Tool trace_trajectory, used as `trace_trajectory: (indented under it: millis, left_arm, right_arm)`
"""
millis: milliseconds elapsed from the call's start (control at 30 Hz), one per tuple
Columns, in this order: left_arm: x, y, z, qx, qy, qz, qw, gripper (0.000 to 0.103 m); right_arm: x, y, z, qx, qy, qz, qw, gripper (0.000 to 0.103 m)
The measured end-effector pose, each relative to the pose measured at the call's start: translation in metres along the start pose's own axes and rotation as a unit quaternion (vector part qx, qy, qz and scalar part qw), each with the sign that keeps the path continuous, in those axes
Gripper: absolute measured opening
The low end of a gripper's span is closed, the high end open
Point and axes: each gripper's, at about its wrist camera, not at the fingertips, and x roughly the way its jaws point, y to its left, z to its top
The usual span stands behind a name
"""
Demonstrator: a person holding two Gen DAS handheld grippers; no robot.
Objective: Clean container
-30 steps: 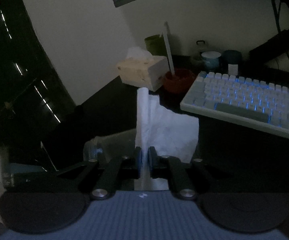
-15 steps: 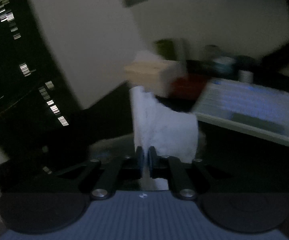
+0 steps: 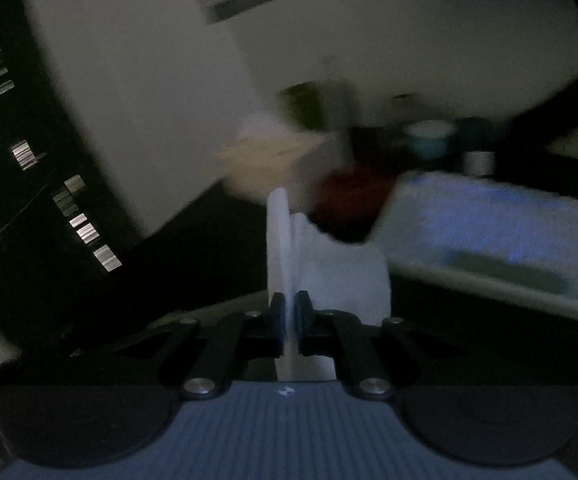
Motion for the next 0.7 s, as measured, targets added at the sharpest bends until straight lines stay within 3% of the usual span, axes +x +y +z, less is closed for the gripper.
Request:
trace_trajectory:
  millis: [33,133,167,233,333,400,567,700]
  left_arm:
    - [0.004,-0.003,-0.001,0.001,0.0,-0.001,1.0,0.048]
    - [-0.011,-0.001,-0.007,0.0,-0.001,-0.002,1.0,0.048]
    - [-0.022,0.004,-0.011,0.0,-0.001,-0.001,1.0,0.048]
    - [-0.034,0.02,-0.015,0.0,-0.001,0.001,1.0,0.048]
    - [-0.028,0.034,-0.01,-0.002,0.0,0.002,1.0,0.048]
    - [-0.027,0.035,-0.009,-0.002,0.001,0.001,1.0,0.048]
    - [-0.024,0.037,-0.007,-0.002,0.001,-0.001,1.0,0.048]
    - [-0.028,0.04,-0.005,-0.003,0.001,0.0,1.0,0.048]
  right_arm:
    - [-0.002,0.01,-0.003,-0.019,0.009,0.023,1.0,0.009]
    - [-0.002,0.023,-0.004,-0.067,0.019,0.01,0.998,0.008]
    - [-0.001,0.019,0.0,-0.065,0.023,0.01,0.998,0.008]
    - [0.003,0.001,0.009,-0.03,0.022,-0.03,0.999,0.008]
    - [0.008,-0.019,0.022,0.002,0.028,-0.065,0.998,0.009]
    - [0.006,-0.013,0.021,0.002,0.038,-0.063,0.997,0.01]
    - [0.003,0.03,0.006,-0.088,0.06,0.0,0.994,0.011]
    - [0.013,0.014,0.019,-0.067,0.061,-0.023,0.996,0.01]
